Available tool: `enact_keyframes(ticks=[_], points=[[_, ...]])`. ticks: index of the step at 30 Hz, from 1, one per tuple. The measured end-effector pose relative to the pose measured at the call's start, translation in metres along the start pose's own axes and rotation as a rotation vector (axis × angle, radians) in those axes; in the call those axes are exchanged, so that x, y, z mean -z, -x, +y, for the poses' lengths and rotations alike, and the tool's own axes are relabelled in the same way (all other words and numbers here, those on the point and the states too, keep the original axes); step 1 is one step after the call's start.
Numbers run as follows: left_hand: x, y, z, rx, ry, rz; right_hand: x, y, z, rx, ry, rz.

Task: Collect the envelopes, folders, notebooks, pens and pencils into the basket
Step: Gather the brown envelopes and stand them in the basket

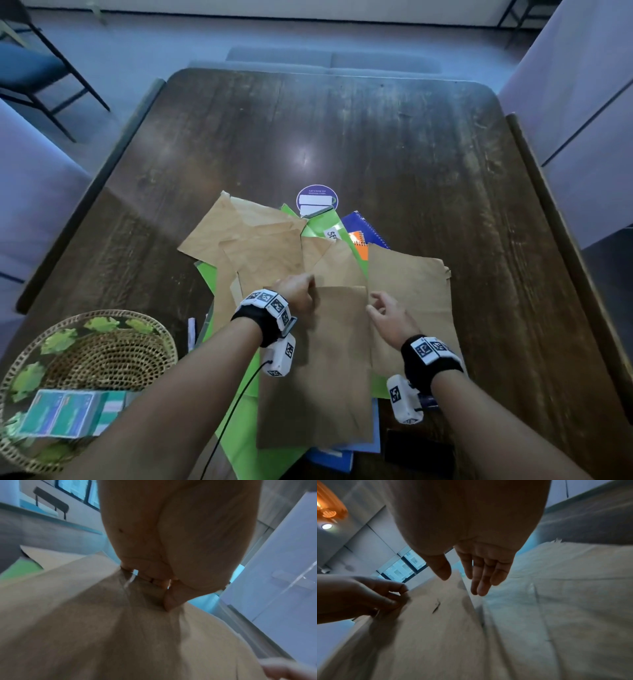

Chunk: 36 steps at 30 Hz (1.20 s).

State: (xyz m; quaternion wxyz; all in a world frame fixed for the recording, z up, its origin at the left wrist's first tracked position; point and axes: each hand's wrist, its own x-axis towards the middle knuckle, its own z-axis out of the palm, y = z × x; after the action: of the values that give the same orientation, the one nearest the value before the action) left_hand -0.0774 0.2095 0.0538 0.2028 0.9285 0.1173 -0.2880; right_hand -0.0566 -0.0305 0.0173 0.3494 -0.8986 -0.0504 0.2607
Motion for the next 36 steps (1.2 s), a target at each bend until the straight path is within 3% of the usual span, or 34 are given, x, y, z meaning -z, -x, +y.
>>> enact_keyframes(ticks=[8, 14, 20, 27, 31, 36], points=[[0.052, 0.015, -0.037, 0.085, 0.124, 0.087, -0.034, 0.003, -0.047, 0.034, -0.337, -0.184], [0.051, 0.005, -0.042, 0.116, 0.180, 0.383, -0.002, -0.008, -0.054, 0.025, -0.520, -0.109], [0.028, -0.006, -0.008, 0.073, 0.519, 0.345, 0.048, -0.023, -0.016, -0.010, -0.514, 0.020], [-0.012, -0.037, 0.067, -0.009, 0.444, 0.166, 0.099, -0.045, 0.058, -0.177, -0.323, 0.143], [-0.039, -0.058, 0.099, -0.028, 0.409, 0.162, 0.121, -0.047, 0.096, -0.356, -0.232, 0.209], [-0.061, -0.074, 0.114, 0.006, 0.426, 0.164, 0.115, -0.050, 0.129, -0.422, -0.172, 0.190]])
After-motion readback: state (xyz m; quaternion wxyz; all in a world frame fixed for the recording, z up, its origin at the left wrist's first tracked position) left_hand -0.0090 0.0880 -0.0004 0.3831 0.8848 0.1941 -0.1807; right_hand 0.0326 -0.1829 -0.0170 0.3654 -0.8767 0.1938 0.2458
